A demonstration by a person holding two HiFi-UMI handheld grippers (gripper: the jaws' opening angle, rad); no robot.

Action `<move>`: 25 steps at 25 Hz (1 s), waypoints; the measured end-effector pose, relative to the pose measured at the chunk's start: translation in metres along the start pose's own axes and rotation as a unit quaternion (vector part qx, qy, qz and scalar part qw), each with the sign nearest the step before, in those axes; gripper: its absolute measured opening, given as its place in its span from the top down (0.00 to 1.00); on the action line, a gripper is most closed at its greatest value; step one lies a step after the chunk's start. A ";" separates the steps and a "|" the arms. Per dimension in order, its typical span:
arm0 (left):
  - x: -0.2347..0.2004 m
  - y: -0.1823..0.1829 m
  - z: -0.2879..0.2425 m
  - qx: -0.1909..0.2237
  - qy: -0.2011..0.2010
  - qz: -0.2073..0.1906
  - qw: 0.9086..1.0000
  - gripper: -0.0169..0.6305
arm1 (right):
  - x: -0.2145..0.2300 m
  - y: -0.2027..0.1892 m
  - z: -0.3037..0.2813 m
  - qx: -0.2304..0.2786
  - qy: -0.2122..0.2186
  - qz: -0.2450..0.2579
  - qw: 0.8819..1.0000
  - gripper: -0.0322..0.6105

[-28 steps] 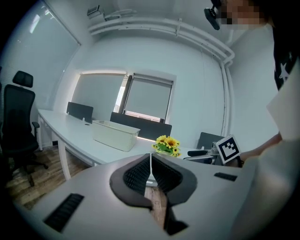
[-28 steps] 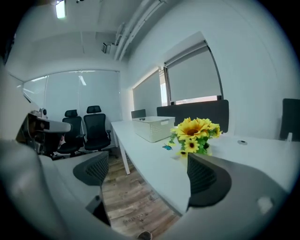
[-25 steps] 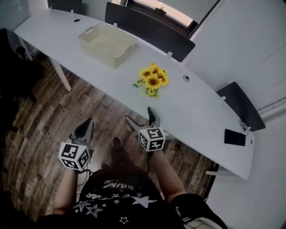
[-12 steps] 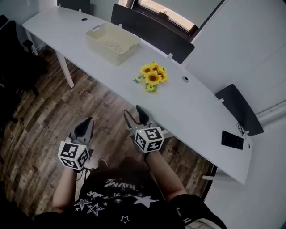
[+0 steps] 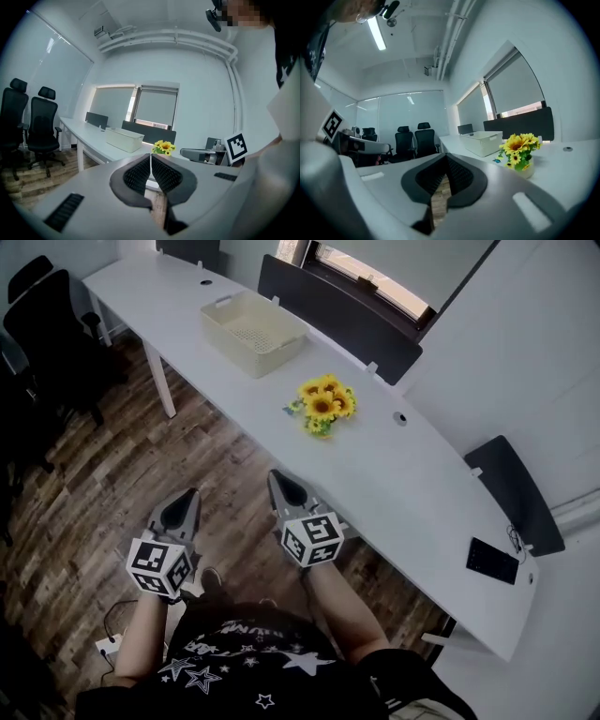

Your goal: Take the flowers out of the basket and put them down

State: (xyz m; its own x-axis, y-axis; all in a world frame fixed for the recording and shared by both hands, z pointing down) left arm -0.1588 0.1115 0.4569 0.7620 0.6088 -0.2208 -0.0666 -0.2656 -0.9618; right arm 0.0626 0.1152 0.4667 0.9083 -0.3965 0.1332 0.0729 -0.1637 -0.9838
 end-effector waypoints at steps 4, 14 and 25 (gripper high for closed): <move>0.030 -0.008 0.011 -0.004 0.005 -0.006 1.000 0.95 | -0.012 -0.004 0.024 -0.022 0.025 0.059 0.998 0.95; 0.082 -0.021 0.033 0.001 0.028 -0.007 1.000 0.95 | -0.009 -0.015 0.082 -0.037 0.054 0.074 0.995 0.95; 0.101 -0.033 0.063 0.015 0.064 0.001 0.998 0.95 | -0.024 -0.026 0.105 -0.042 0.109 0.068 0.991 0.95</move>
State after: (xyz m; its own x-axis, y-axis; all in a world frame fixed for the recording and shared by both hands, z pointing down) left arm -0.1205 0.2292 0.4562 0.8383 0.5067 -0.2013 -0.0852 -0.2429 -0.9663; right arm 0.0823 0.2242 0.4764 0.7957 -0.6048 0.0319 -0.0866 -0.1658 -0.9823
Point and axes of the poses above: the fingertips, and each gripper's own axes: z backward along the fingers, x to its right, y out of its top, the point moved 6 cm from there along z, backward along the fingers, and after that the axes turned 2 degrees about y, right-handed, at the moved point
